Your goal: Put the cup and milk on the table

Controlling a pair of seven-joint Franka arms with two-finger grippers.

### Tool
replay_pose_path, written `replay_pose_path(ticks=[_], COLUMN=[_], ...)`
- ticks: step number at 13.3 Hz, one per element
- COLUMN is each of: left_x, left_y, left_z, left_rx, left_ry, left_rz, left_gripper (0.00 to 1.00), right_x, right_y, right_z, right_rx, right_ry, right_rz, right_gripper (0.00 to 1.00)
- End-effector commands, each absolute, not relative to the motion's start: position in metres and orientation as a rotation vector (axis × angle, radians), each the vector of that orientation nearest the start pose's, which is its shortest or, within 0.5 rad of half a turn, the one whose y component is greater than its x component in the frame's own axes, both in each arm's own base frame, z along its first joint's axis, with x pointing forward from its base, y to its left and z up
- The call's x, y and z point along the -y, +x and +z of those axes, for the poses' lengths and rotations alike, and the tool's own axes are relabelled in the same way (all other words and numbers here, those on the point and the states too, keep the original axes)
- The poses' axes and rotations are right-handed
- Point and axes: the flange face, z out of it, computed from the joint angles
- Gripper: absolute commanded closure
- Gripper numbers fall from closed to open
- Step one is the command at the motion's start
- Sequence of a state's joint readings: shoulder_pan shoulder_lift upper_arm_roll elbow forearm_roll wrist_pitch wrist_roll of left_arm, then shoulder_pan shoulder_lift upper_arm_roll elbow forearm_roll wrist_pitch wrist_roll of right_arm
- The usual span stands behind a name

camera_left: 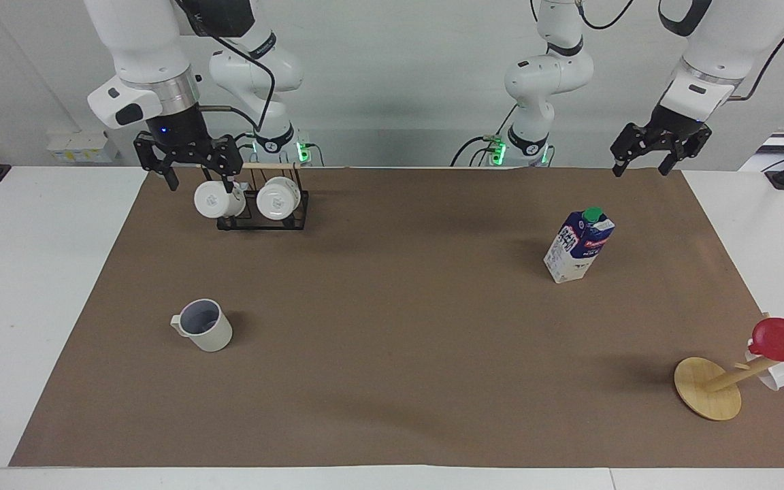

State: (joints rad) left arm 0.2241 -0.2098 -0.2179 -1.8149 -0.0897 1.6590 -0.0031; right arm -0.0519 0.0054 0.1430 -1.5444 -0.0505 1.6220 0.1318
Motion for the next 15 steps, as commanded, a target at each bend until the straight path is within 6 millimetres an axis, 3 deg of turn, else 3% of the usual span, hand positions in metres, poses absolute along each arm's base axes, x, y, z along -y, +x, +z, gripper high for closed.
replay_pose_path(ticks=[1, 15], left_x=[0.0158, 0.0157], left_y=[0.4956, 0.4961], left_z=[0.6287, 0.6280], left_rx=[0.042, 0.042], left_ry=[-3.164, -3.165], left_rz=[-0.070, -0.067], left_gripper=[0.00, 0.00], right_x=[-0.0411, -0.0350], right_y=[0.5632, 0.5641], right_z=[0.6405, 0.6395], right_rx=[-0.043, -0.047], right_ry=[-3.162, -3.164], right_rz=[-0.140, -0.143], right_gripper=[0.00, 0.00])
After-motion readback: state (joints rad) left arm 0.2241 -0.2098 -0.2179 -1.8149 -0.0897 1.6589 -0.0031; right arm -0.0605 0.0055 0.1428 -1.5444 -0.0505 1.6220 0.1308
